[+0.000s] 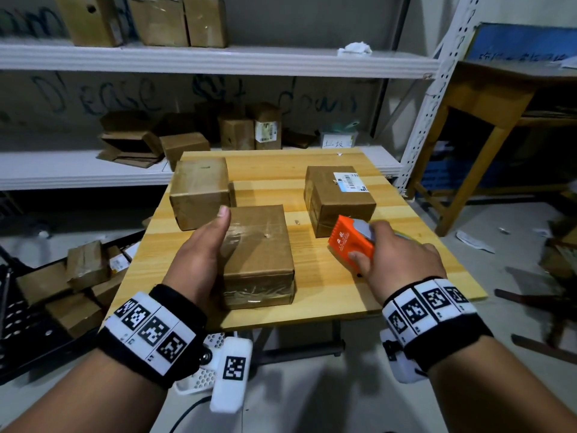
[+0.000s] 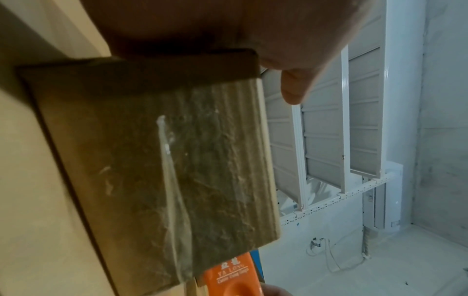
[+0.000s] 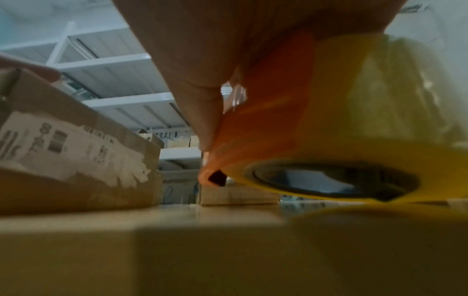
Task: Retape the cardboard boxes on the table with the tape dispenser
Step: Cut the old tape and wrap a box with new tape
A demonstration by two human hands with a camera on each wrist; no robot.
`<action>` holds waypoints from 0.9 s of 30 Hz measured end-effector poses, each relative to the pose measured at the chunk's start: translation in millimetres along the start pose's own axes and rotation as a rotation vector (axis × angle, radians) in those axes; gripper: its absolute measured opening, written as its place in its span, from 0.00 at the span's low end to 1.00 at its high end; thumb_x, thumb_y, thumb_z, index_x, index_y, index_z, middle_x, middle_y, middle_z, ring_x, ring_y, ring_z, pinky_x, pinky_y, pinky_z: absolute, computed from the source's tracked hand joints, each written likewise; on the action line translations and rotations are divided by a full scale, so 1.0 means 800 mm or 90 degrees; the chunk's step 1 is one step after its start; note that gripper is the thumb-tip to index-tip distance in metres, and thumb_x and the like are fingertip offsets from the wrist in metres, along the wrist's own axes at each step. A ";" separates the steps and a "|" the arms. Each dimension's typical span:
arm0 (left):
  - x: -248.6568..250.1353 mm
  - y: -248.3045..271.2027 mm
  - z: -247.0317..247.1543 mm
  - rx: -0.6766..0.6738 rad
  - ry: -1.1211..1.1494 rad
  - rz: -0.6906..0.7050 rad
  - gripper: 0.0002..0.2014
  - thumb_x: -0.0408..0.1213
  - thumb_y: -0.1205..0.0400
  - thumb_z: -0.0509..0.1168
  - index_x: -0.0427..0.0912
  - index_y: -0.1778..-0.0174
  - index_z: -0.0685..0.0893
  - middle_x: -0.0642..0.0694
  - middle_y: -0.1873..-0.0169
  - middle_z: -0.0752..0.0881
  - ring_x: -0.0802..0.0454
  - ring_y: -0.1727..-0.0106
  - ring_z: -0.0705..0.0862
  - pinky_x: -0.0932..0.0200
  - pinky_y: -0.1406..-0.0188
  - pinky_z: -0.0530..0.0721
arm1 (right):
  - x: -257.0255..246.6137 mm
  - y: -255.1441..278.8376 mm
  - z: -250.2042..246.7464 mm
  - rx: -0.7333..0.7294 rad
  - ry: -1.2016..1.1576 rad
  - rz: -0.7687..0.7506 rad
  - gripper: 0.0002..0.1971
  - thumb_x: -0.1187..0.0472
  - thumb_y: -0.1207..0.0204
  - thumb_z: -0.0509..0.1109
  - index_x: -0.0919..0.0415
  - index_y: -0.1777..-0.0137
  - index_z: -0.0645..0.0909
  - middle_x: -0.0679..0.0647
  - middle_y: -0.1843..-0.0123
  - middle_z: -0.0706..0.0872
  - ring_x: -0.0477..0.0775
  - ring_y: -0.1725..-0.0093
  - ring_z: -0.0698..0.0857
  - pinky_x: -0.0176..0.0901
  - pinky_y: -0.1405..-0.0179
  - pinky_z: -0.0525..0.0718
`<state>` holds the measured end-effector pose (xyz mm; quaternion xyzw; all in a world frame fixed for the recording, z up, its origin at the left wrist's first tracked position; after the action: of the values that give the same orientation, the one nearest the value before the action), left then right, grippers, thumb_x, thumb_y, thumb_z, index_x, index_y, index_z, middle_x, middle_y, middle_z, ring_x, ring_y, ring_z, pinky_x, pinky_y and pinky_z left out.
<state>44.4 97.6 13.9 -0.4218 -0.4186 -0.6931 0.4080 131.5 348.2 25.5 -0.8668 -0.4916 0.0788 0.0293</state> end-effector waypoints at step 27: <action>0.063 0.054 0.012 -0.174 -0.217 0.325 0.11 0.40 0.22 0.67 0.35 0.58 0.87 0.54 0.72 0.88 0.66 0.70 0.84 0.74 0.68 0.79 | -0.060 0.074 -0.058 0.156 -0.604 -0.398 0.32 0.31 0.29 0.76 0.47 0.29 0.86 0.31 0.39 0.88 0.33 0.41 0.89 0.25 0.48 0.87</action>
<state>70.7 81.9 73.3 -0.6735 -0.2647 -0.5377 0.4326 165.0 277.7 69.1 -0.5407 -0.6706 0.5027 -0.0721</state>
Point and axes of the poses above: each hand's wrist, its own y-axis away from the middle knuckle, its own z-axis out of the palm, x = y × z, the point moved 4 cm from there along -y, towards the middle knuckle
